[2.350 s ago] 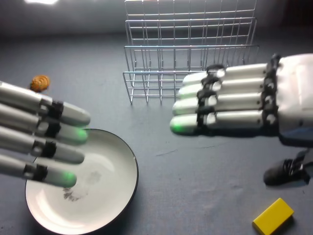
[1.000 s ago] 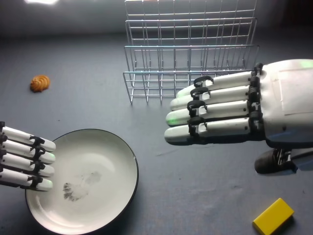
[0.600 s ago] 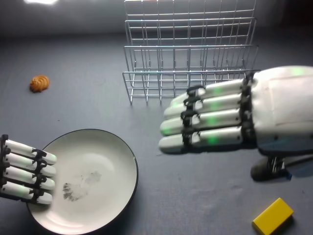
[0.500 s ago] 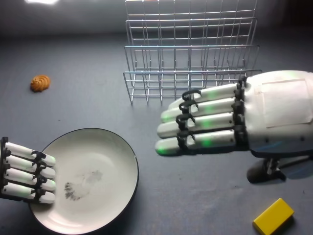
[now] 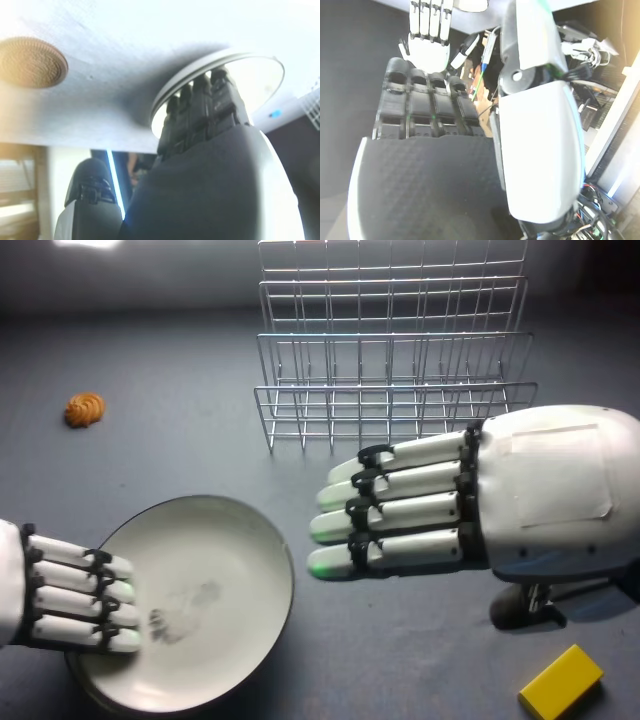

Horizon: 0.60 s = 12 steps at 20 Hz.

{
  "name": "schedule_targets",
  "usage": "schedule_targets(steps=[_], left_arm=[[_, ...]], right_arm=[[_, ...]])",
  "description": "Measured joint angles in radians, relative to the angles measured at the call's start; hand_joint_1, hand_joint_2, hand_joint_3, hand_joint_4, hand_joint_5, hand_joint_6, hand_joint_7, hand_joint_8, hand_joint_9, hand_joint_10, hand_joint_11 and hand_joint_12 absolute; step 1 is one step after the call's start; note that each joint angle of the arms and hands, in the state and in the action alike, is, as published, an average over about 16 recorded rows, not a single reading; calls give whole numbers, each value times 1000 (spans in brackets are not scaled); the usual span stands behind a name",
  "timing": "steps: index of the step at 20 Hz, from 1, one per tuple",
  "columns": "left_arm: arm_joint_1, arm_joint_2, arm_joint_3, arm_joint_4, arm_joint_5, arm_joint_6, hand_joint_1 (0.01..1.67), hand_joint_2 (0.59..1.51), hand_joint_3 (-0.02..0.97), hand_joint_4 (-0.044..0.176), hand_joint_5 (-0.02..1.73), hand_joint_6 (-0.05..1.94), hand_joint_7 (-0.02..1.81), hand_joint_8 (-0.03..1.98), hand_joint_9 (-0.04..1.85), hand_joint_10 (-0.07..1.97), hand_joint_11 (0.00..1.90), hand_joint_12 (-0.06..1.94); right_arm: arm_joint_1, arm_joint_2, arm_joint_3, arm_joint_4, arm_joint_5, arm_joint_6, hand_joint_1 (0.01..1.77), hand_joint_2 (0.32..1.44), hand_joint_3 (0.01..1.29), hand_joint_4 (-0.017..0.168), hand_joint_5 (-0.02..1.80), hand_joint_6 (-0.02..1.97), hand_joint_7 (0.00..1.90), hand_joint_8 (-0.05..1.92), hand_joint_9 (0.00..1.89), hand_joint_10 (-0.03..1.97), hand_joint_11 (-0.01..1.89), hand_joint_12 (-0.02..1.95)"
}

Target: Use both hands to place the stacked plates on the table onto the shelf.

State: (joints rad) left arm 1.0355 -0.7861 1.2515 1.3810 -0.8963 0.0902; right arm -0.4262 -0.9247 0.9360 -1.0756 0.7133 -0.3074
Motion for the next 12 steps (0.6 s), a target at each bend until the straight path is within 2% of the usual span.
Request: schedule_targets(steps=[5, 12], left_arm=[[-3, -3, -67, -62, 54, 0, 26, 1153, 1, -1, 95, -12, 64, -8, 60, 4, 21, 3], [-19, -8, -146, -127, 117, 1, 26, 1151, 1, -1, 98, -9, 66, -7, 60, 4, 22, 3]], right_arm=[[16, -53, 5, 48, -43, -91, 1241, 960, 13, 5, 30, 23, 12, 12, 22, 4, 13, 257], [38, -154, 29, 150, -140, -245, 1241, 968, 13, 4, 50, 23, 17, 12, 23, 3, 13, 313]])
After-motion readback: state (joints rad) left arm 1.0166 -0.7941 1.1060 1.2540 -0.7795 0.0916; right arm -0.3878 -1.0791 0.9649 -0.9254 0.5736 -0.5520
